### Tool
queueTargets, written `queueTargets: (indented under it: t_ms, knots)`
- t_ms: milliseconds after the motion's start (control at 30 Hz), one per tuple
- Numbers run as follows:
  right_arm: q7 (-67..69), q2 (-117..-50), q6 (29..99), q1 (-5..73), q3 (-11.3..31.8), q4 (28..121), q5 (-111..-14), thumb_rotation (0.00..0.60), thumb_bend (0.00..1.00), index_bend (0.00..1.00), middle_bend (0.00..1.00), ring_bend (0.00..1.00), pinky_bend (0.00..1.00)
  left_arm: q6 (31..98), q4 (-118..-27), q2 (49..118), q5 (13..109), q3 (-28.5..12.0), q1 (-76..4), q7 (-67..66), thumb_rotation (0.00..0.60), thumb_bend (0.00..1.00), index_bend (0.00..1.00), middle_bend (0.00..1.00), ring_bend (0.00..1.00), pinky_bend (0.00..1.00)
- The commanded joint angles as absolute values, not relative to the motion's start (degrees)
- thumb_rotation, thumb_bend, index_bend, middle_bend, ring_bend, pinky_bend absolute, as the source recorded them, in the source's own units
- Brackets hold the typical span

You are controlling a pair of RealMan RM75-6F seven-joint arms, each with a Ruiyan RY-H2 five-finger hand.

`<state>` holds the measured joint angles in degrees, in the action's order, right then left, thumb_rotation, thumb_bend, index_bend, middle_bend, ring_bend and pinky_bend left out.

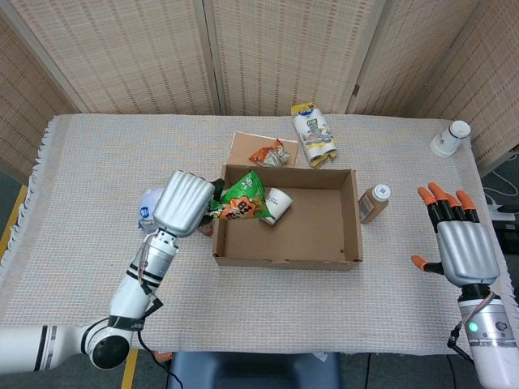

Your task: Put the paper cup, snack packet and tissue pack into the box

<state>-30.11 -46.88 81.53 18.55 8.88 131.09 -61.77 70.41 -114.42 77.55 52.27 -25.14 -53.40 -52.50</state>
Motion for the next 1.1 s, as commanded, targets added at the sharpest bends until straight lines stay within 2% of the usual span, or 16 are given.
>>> queueTargets:
  t_ms: [33,333,367,400,433,467,500,533,600,667,967,1100]
  knots:
    - [-29.73,-46.51,81.6,18.41,9.0,131.27,-61.9,0.6,0.04,0.06,0.0,0.0,0.0,70.23,-107.85,85.81,50.83,-27.21,-59.24,-50.38,0.6,0.48,0.83,0.97,0.81,0.94]
    - [-29.22,-45.99,81.98,18.01,8.99,131.73,-63.01,0.6,0.04,0.06,0.0,0.0,0.0,73.41,-89.39,103.35,55.12,-25.86,-64.74,-41.13,0.6,0.49,0.81,0.95,0.79,0.92]
    - [-29.22,-45.98,82.02,18.0,9.01,131.77,-63.11,0.6,0.04,0.06,0.0,0.0,0.0,71.4,-88.96,103.76,53.68,-25.56,-64.94,-40.4,0.6,0.46,0.73,0.84,0.7,0.84]
    - [-29.2,-45.96,82.06,17.98,9.01,131.82,-63.21,0.6,0.04,0.06,0.0,0.0,0.0,68.37,-89.29,102.98,51.04,-24.91,-65.26,-41.71,0.6,0.39,0.53,0.62,0.51,0.66]
    - [-29.18,-45.94,82.09,17.95,9.02,131.84,-63.29,0.6,0.04,0.06,0.0,0.0,0.0,65.15,-90.57,101.33,47.27,-24.59,-65.75,-44.08,0.6,0.33,0.37,0.44,0.35,0.51]
    - [-29.18,-45.93,82.09,17.93,9.01,131.8,-63.29,0.6,0.04,0.06,0.0,0.0,0.0,64.23,-91.23,100.63,45.68,-24.81,-66.06,-44.9,0.6,0.26,0.15,0.2,0.14,0.31]
    - [-29.17,-45.93,82.05,17.91,8.99,131.74,-63.23,0.6,0.04,0.06,0.0,0.0,0.0,64.21,-91.51,100.28,45.12,-24.82,-66.23,-45.43,0.6,0.23,0.02,0.05,0.03,0.17]
    - [-29.17,-45.93,81.98,17.91,8.97,131.71,-63.14,0.6,0.04,0.06,0.0,0.0,0.0,64.53,-91.77,99.95,44.75,-24.64,-66.26,-45.91,0.6,0.21,0.0,0.01,0.0,0.13]
    - [-29.14,-45.95,81.9,17.93,8.98,131.61,-63.11,0.6,0.04,0.06,0.0,0.0,0.0,64.88,-92.35,99.35,44.01,-24.71,-66.07,-45.82,0.6,0.19,0.0,0.0,0.0,0.07]
    - [-29.23,-46.01,81.78,17.98,8.96,131.59,-63.09,0.6,0.04,0.06,0.0,0.0,0.0,65.83,-92.54,98.71,44.02,-24.89,-65.81,-45.53,0.6,0.17,0.0,0.0,0.0,0.05]
    - [-29.99,-46.54,81.51,18.22,8.84,131.48,-62.69,0.6,0.04,0.06,0.0,0.0,0.0,67.53,-95.0,93.75,44.69,-24.21,-64.31,-45.27,0.6,0.17,0.0,0.0,0.0,0.05]
    - [-30.01,-46.58,81.6,18.17,8.83,131.51,-62.75,0.6,0.04,0.06,0.0,0.0,0.0,67.54,-96.46,88.69,44.06,-22.77,-62.44,-46.55,0.6,0.17,0.0,0.0,0.0,0.06]
